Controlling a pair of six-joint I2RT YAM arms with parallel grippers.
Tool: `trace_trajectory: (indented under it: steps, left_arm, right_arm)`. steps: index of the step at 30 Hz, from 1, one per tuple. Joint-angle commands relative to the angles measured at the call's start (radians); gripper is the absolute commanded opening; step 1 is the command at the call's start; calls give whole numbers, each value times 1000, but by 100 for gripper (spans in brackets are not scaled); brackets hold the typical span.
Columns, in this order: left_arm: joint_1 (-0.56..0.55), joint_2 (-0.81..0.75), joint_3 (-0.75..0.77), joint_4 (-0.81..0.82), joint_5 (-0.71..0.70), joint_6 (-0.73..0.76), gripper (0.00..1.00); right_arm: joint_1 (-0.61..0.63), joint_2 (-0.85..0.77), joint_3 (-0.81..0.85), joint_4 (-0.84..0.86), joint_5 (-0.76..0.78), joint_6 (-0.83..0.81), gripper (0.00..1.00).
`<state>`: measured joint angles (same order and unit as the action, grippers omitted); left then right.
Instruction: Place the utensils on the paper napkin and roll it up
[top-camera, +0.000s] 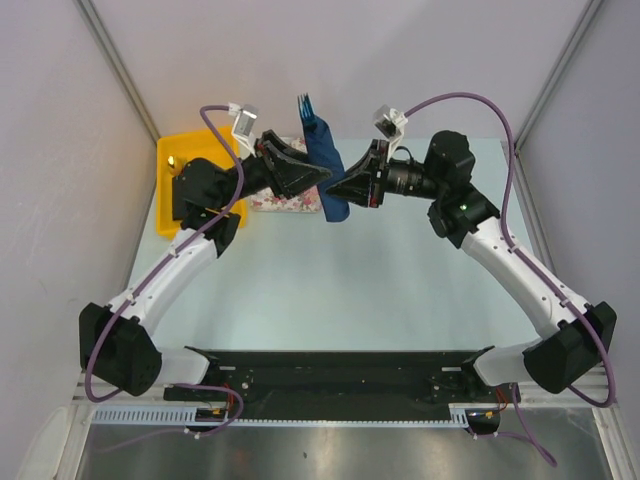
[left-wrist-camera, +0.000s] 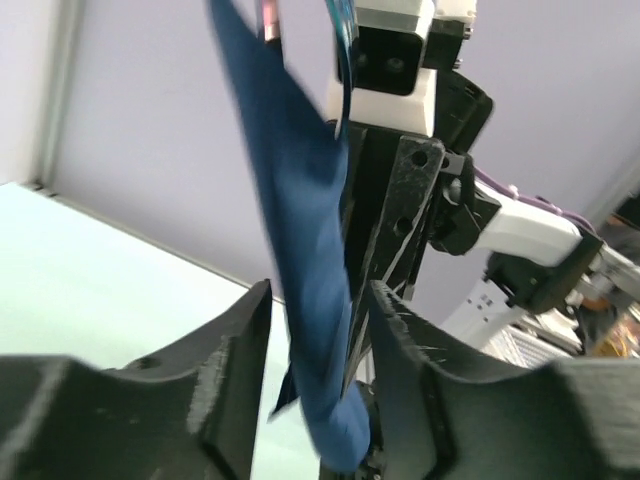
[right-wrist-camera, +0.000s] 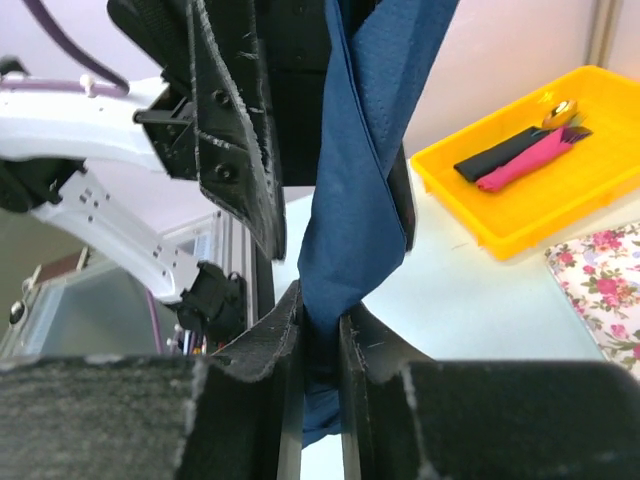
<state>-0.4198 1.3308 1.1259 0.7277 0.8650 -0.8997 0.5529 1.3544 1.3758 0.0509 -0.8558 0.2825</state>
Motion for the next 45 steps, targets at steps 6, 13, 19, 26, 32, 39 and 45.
trace_trajectory:
  steps: [6, 13, 19, 26, 32, 39, 45]
  left_arm:
    - [79, -41, -6, -57, -29, 4, 82]
    - [84, -18, -12, 177, 28, -156, 100]
    - [67, -12, 5, 196, 23, -186, 98]
    - [41, 13, 18, 145, -32, -237, 92]
    - [19, 13, 35, 182, -41, -248, 81]
    - [18, 8, 23, 210, -40, -245, 46]
    - [18, 7, 21, 214, -44, -225, 21]
  right_arm:
    - [-45, 9, 80, 259, 3, 178, 0]
    - [-39, 18, 78, 282, -15, 198, 0]
    - [-21, 29, 85, 287, -29, 193, 0]
    - [4, 37, 98, 293, -38, 179, 0]
    - [10, 37, 92, 279, -34, 166, 0]
    - [12, 45, 92, 256, -20, 145, 0]
    - [10, 45, 92, 241, -19, 138, 0]
